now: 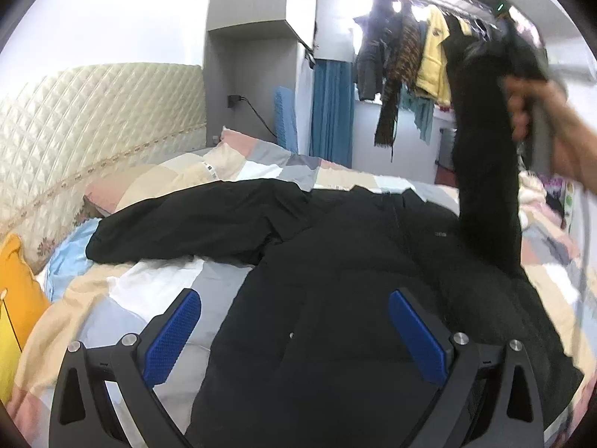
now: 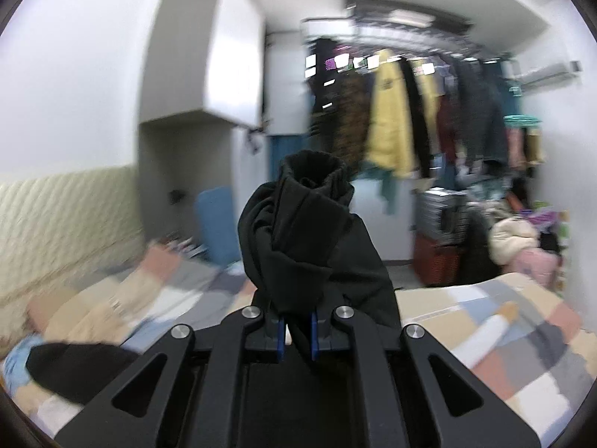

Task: Fold large clothes
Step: 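Lift the sleeve with the right gripper and lay it across the jacket body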

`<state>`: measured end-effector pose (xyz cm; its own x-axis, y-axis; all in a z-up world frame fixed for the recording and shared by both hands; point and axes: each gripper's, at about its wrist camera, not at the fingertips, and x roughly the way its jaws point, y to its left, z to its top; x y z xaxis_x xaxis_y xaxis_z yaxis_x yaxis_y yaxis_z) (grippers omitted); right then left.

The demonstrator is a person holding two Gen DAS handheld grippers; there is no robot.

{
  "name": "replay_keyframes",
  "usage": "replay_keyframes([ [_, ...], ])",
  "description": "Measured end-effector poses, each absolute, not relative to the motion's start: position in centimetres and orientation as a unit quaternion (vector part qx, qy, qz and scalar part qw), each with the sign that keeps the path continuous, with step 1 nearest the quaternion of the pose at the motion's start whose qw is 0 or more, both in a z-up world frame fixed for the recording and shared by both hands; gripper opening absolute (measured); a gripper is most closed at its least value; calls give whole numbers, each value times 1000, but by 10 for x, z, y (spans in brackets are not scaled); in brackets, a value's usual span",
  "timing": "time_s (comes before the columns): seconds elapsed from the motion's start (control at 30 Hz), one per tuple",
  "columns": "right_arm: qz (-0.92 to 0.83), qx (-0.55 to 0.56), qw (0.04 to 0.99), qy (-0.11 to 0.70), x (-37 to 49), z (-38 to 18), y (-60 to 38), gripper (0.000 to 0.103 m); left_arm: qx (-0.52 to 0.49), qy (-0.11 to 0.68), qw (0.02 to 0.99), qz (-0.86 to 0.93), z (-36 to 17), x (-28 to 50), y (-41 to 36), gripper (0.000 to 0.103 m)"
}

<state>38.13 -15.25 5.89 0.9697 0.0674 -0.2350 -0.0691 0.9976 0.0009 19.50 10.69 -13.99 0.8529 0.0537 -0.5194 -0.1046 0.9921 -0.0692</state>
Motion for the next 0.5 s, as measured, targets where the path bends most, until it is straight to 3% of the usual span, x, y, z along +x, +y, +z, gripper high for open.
replay_keyframes([
  [0.5, 158, -71, 943, 284, 394, -155, -13, 10, -110, 295, 947, 58, -160, 209, 160, 102],
])
